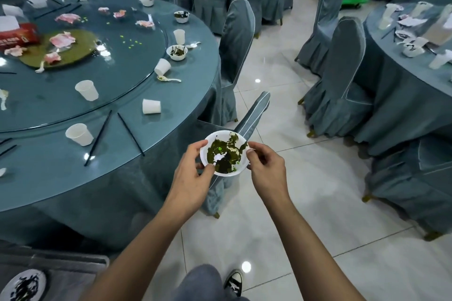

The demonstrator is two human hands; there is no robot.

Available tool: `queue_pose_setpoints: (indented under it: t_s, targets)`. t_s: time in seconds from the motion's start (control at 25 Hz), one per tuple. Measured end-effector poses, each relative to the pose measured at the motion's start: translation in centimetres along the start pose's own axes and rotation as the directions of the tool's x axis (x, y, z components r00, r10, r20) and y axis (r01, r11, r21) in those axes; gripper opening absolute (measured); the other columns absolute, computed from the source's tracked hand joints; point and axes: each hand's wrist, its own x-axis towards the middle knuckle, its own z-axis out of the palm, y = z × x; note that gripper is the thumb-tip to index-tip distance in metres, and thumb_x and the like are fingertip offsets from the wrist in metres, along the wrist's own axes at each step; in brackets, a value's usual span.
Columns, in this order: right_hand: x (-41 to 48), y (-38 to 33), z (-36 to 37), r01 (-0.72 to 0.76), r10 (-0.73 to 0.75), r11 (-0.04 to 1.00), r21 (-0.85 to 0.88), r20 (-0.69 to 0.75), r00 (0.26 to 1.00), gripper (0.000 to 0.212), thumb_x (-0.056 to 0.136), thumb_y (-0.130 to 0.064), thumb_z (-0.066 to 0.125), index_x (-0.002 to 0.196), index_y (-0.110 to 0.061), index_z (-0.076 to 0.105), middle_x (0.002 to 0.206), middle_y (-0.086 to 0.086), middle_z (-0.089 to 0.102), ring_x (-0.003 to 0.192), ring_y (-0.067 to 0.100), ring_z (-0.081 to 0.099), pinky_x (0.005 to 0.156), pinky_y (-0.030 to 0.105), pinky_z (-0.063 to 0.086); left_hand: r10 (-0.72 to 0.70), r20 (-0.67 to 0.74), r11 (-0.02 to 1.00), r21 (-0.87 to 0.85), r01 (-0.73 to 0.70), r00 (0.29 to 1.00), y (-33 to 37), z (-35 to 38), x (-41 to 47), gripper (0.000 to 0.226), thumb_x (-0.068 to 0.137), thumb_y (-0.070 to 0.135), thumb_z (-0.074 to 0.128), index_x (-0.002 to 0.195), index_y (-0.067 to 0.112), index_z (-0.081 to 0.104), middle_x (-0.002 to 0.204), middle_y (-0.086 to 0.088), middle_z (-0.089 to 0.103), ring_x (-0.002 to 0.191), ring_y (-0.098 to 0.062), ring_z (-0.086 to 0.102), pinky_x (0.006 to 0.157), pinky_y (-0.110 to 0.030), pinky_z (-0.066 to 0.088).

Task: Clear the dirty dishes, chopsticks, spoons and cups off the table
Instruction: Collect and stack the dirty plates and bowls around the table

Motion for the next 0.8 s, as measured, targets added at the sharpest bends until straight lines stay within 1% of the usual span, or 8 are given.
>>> queue_pose_setpoints:
  t_s: [0.16, 0.2, 0.32, 0.44, 0.52, 0.64, 0.8]
  targets:
    - [4.8, -0.5, -1.6, -0.001, 0.001, 1.0, 0.012, 0.009, 1.0, 0.021, 0.097, -0.02, 0.064, 0.116, -0.023, 0.073, 0.105, -0.01, 0.074, 0.099, 0.005, 0.068, 0.093, 0.041, 0.059, -0.003, -0.023, 1.0, -0.019, 0.003, 1.0, 2.0, 2.9, 3.6, 0.045, 0.101, 0.015, 0.058, 0.138, 0.038, 0.047, 0.132, 0.015, 0.058, 0.11, -0.006, 0.063, 0.088, -0.019, 0.054]
    - [6.1, -0.7, -1.9, 0.005, -0.006, 1.0, 0.016, 0.012, 1.0, 0.02, 0.097, -0.021, 0.064, 0.115, -0.023, 0.073, 0.105, -0.01, 0.074, 0.099, 0.005, 0.068, 0.093, 0.041, 0.059, 0.0, -0.031, 1.0, -0.018, 0.0, 1.0, 2.4, 3.5, 4.6, 0.045, 0.101, 0.015, 0.058, 0.138, 0.038, 0.047, 0.131, 0.015, 0.058, 0.109, -0.006, 0.064, 0.086, -0.018, 0.054]
    - [10.2, -0.9, -2.7, 0.002, -0.002, 1.0, 0.021, 0.022, 1.0, 0.02, 0.097, -0.02, 0.064, 0.114, -0.024, 0.073, 0.104, -0.009, 0.074, 0.099, 0.005, 0.069, 0.092, 0.04, 0.06, 0.004, -0.041, 1.0, -0.023, -0.005, 0.999, 3.3, 5.7, 8.2, 0.044, 0.1, 0.013, 0.059, 0.135, 0.037, 0.049, 0.126, 0.017, 0.059, 0.107, -0.008, 0.064, 0.076, -0.009, 0.05]
    - [15.1, -1.5, -3.5, 0.022, -0.022, 1.0, 0.014, 0.025, 0.999, 0.019, 0.097, -0.021, 0.064, 0.113, -0.025, 0.073, 0.104, -0.01, 0.074, 0.099, 0.006, 0.069, 0.091, 0.041, 0.06, 0.033, -0.041, 0.998, -0.044, -0.034, 0.999, 4.3, 8.1, 12.6, 0.044, 0.099, 0.01, 0.06, 0.13, 0.04, 0.05, 0.124, 0.016, 0.06, 0.107, -0.011, 0.064, 0.075, -0.008, 0.05]
    - [18.8, -2.1, -3.7, 0.018, -0.018, 1.0, 0.006, 0.017, 1.0, 0.018, 0.097, -0.023, 0.064, 0.111, -0.029, 0.072, 0.101, -0.012, 0.074, 0.098, 0.005, 0.069, 0.091, 0.04, 0.06, 0.046, -0.044, 0.997, -0.055, -0.049, 0.998, 4.9, 9.5, 16.0, 0.043, 0.099, 0.01, 0.06, 0.129, 0.039, 0.051, 0.124, 0.015, 0.061, 0.107, -0.012, 0.065, 0.078, -0.012, 0.052]
    - [24.2, -3.0, -3.6, 0.023, -0.023, 1.0, 0.001, 0.026, 0.999, 0.021, 0.096, -0.024, 0.064, 0.116, -0.025, 0.073, 0.105, -0.01, 0.075, 0.099, 0.006, 0.069, 0.092, 0.041, 0.059, 0.059, -0.051, 0.997, -0.054, -0.062, 0.997, 6.0, 11.1, 21.5, 0.043, 0.099, 0.01, 0.061, 0.128, 0.04, 0.051, 0.124, 0.013, 0.062, 0.109, -0.013, 0.065, 0.088, -0.022, 0.056]
    - [31.4, -5.0, -2.5, 0.023, -0.021, 0.999, -0.047, 0.045, 0.999, 0.022, 0.097, -0.025, 0.063, 0.118, -0.026, 0.072, 0.106, -0.01, 0.073, 0.102, 0.007, 0.068, 0.092, 0.04, 0.06, 0.027, -0.063, 0.999, -0.035, -0.029, 0.998, 7.6, 12.2, 28.3, 0.046, 0.099, 0.012, 0.061, 0.128, 0.045, 0.046, 0.129, 0.012, 0.059, 0.115, -0.014, 0.062, 0.093, -0.027, 0.057]
